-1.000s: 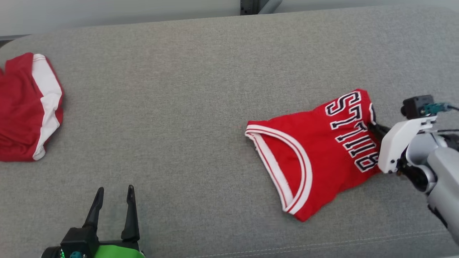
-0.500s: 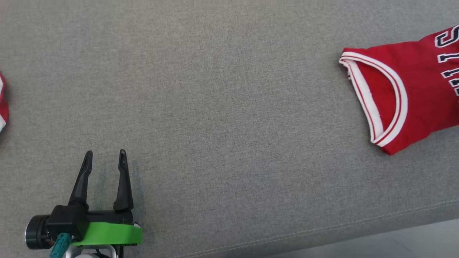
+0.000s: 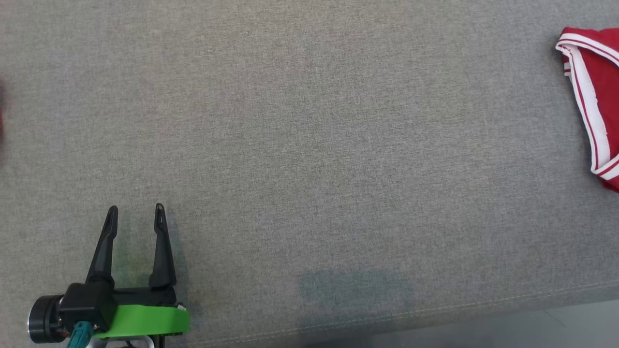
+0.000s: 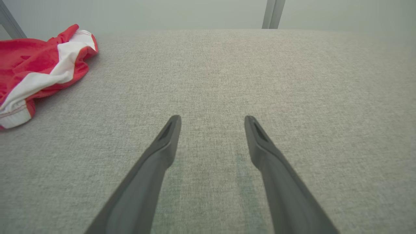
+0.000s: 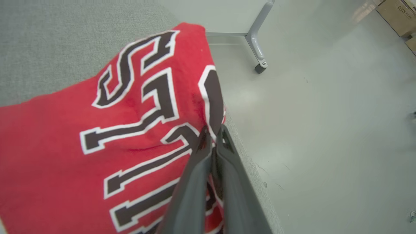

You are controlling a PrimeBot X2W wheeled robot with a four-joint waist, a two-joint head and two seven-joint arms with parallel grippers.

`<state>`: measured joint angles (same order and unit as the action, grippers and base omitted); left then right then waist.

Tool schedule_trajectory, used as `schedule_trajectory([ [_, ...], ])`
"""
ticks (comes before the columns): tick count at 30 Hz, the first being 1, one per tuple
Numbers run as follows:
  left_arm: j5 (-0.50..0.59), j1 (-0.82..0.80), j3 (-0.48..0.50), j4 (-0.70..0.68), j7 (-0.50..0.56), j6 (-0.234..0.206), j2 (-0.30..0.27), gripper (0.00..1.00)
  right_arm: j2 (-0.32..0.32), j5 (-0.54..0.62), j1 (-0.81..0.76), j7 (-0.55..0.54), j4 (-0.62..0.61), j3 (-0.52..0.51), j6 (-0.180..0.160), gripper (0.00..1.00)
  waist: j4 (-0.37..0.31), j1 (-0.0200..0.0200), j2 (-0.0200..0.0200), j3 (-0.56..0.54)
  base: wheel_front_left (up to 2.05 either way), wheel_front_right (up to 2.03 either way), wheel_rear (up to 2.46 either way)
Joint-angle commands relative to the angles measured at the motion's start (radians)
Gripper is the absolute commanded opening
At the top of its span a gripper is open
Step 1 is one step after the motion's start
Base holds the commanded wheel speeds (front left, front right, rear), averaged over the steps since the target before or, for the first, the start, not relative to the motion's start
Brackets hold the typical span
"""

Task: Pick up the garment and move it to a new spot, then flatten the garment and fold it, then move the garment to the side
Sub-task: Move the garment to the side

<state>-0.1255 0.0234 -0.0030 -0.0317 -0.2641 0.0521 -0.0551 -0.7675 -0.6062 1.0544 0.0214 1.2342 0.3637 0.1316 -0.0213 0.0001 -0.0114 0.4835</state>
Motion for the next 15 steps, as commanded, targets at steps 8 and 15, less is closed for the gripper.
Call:
schedule_trajectory([
  [8, -0.03, 0.006, -0.003, 0.0, 0.0, -0.027, 0.002, 1.0, 0.02, 0.111, 0.057, 0.198, 0.0, 0.012, -0.002, 1.0, 0.001, -0.0001, 0.0114, -0.049, 0.0, 0.0, 0.0],
  [15, -0.059, 0.037, 0.014, 0.021, 0.0, -0.037, 0.003, 1.0, 0.046, 0.146, -0.014, 0.244, -0.249, -0.052, -0.002, 1.0, -0.014, -0.0001, 0.0114, -0.164, 0.0, 0.0, 0.0],
])
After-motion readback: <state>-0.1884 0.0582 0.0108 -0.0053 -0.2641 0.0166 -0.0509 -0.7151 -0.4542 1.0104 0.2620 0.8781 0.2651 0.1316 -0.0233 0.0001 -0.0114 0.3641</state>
